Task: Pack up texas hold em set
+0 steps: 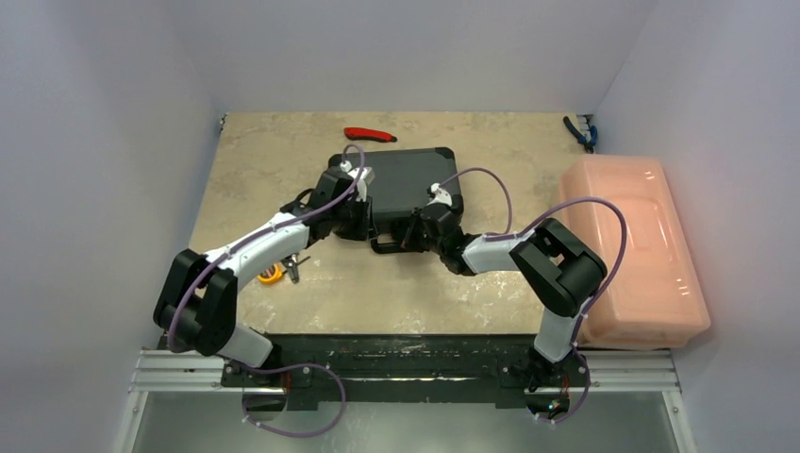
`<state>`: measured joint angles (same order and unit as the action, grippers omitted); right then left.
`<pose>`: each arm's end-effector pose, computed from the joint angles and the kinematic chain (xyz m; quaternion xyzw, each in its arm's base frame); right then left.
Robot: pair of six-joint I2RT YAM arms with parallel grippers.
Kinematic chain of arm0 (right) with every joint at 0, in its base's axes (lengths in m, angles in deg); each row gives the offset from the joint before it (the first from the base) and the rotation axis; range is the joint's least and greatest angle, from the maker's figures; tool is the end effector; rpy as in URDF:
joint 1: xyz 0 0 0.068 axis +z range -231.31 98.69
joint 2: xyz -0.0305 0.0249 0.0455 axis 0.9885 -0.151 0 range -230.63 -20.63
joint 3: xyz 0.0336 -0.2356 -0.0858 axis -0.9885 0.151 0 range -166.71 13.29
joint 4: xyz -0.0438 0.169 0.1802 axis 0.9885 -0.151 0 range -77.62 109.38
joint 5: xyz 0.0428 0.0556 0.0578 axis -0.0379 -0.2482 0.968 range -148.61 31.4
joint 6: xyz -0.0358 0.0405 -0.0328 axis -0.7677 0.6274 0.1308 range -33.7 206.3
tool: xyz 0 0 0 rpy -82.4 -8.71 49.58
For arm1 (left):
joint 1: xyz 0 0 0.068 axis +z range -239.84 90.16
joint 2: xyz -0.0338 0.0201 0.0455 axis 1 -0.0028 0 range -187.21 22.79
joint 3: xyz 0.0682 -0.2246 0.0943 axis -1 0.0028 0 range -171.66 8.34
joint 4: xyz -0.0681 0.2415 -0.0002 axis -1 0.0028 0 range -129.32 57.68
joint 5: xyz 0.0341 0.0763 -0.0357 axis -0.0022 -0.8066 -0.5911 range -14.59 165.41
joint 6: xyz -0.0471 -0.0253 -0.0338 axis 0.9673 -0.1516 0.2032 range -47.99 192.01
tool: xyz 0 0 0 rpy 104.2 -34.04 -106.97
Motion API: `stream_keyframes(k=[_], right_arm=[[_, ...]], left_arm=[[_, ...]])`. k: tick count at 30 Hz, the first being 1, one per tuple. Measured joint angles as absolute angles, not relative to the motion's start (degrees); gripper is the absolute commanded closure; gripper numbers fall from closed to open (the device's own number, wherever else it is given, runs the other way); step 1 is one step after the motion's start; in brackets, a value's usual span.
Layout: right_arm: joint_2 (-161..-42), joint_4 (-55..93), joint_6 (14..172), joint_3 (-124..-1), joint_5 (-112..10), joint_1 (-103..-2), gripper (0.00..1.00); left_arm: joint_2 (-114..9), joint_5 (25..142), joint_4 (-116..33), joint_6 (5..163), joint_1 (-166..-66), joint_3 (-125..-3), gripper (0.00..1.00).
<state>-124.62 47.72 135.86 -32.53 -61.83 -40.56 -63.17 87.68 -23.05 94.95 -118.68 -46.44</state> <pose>0.2740 0.2326 0.1220 0.0804 0.8613 0.3382 0.3706 0.2718 -0.1616 0.1972 0.0863 0.9233 -0.2472 0.2811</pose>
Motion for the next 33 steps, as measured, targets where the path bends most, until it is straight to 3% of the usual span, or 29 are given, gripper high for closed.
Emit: stream_keyframes(k=[16, 23, 26, 30, 33], right_arm=[[-119.09, 37.01, 130.72, -32.42, -71.56, -38.86, 1.0], [-107.65, 28.29, 127.03, -32.38, -74.83, -38.18, 0.88], [-101.99, 25.8, 125.39, -32.49, -76.17, -38.11, 0.72], [-96.29, 22.89, 122.61, -33.82, -77.65, -38.11, 0.46], [-92.38, 21.12, 120.3, -35.55, -78.81, -38.11, 0.27]], left_arm=[[-50.71, 84.42, -12.43, 94.84, -118.9, -54.09, 0.73], [-46.93, 82.41, -7.14, 93.57, -118.9, -56.58, 0.67], [-44.74, 81.25, -5.08, 93.11, -118.9, -57.76, 0.56], [-41.86, 79.33, -1.96, 91.45, -118.9, -59.93, 0.29], [-39.58, 77.23, 0.27, 90.16, -118.9, -61.68, 0.15]])
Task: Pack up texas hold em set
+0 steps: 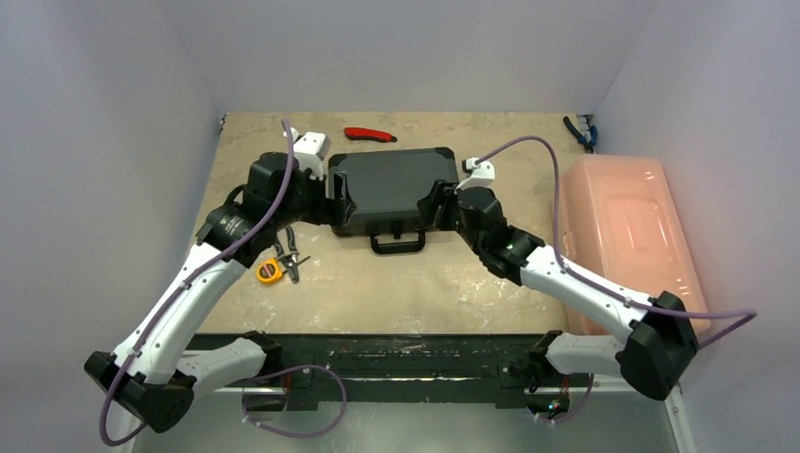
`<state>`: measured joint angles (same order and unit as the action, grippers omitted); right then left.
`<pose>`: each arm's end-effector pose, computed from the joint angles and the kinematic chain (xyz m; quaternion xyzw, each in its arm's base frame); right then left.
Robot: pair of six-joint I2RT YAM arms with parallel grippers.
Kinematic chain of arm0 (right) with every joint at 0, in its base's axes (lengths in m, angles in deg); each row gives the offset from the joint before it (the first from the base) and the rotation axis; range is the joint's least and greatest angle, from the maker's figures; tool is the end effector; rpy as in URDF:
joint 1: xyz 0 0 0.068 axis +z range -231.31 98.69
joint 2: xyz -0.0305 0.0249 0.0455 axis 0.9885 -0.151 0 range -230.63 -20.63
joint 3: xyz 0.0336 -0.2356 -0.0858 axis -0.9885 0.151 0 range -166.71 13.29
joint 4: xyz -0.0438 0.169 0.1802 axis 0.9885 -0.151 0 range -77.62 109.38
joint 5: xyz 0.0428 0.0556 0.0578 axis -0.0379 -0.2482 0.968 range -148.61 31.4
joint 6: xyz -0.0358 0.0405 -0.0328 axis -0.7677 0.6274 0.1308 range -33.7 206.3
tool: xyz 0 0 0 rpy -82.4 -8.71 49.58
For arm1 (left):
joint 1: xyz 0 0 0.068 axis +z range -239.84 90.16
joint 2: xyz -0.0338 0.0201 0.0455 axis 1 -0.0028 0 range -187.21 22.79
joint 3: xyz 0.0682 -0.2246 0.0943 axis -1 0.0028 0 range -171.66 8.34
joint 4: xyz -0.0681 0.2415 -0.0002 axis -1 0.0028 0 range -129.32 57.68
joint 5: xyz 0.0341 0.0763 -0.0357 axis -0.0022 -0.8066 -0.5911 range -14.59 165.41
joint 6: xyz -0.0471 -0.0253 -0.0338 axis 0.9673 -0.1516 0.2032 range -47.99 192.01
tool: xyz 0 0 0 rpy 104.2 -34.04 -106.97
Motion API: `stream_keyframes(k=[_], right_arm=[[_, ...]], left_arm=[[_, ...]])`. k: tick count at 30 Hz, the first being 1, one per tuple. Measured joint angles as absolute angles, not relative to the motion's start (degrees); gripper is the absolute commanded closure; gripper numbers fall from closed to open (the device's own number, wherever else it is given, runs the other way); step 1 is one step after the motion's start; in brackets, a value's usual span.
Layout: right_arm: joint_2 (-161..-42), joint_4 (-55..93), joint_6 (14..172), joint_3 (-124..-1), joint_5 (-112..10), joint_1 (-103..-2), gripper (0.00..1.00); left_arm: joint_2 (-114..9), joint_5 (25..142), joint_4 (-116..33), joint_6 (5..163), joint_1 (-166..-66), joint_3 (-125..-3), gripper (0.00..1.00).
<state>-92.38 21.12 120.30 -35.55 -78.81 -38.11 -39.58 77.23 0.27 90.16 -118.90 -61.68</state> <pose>0.2257 0.1890 0.2659 0.0336 0.8175 0.2341 0.5251 0.2044 -0.1155 0.3550 0.0907 0.8695 -0.2071 0.4391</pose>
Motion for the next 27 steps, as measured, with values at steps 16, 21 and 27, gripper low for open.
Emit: stream_keyframes(k=[16, 21, 27], right_arm=[[-76.49, 15.98, 111.29, -40.57, -82.24, -38.11, 0.01], [-69.91, 17.1, 110.44, -36.31, -84.21, -38.11, 0.01], [-65.91, 19.48, 110.2, -28.73, -86.11, -38.11, 0.01]], left_arm=[[-26.31, 57.8, 9.65, 84.15, -118.9, -61.68, 0.04], [-18.58, 53.93, 9.32, 83.01, -118.9, -54.53, 0.04], [-10.6, 50.59, 7.29, 82.88, -118.9, -47.29, 0.0]])
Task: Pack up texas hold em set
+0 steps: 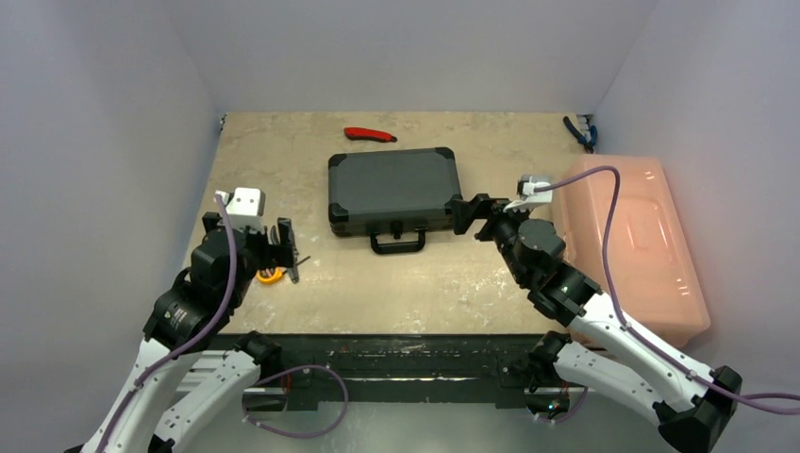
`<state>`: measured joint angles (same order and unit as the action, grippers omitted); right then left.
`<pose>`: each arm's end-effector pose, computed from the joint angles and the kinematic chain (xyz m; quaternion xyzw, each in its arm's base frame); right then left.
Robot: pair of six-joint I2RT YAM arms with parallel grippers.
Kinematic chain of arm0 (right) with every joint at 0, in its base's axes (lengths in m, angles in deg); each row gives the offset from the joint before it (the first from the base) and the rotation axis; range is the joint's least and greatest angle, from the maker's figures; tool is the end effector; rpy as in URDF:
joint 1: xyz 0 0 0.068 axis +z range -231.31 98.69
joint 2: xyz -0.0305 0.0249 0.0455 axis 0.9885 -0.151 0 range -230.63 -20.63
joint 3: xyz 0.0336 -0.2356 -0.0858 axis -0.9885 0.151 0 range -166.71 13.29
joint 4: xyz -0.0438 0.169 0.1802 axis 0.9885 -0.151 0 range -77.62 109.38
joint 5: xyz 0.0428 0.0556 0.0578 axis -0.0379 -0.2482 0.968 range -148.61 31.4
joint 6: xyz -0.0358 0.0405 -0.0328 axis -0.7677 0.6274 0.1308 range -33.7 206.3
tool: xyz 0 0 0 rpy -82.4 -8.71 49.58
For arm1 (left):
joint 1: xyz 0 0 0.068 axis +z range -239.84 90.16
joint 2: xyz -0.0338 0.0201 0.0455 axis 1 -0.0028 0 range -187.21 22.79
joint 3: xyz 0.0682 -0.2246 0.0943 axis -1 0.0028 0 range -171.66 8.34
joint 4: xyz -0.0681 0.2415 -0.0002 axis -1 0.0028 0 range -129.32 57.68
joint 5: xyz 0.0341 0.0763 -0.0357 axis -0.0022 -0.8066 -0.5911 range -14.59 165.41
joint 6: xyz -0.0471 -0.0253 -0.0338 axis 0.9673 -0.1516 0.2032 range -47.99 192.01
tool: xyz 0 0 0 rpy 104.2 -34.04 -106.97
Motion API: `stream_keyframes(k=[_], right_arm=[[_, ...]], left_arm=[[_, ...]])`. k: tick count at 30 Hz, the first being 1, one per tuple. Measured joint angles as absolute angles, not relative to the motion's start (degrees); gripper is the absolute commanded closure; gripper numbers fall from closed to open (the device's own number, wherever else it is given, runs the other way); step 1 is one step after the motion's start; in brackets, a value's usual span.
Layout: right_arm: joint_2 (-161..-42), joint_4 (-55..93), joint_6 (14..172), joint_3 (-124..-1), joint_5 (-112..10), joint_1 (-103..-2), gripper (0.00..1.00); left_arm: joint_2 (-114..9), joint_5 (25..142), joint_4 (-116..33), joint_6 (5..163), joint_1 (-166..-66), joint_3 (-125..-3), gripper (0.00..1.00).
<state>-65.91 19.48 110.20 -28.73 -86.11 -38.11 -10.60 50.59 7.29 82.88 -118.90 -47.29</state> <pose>0.1628 0.1222 0.3267 0.0427 0.7229 0.2251 0.6518 0.1130 -0.0395 0.3428 0.0147 0.8288 -0.0110 0.5592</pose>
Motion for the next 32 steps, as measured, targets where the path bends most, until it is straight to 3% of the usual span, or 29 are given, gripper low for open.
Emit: stream_keyframes(k=[13, 32], right_arm=[[-58.26, 21.58, 109.33, -18.17, -86.53, -38.11, 0.01], [-55.44, 22.34, 107.64, -16.55, -87.55, -38.11, 0.01]], left_arm=[[-2.47, 45.19, 4.38, 83.36, -118.9, -42.38, 0.0], [-2.82, 44.95, 4.43, 83.38, -118.9, -42.35, 0.0]])
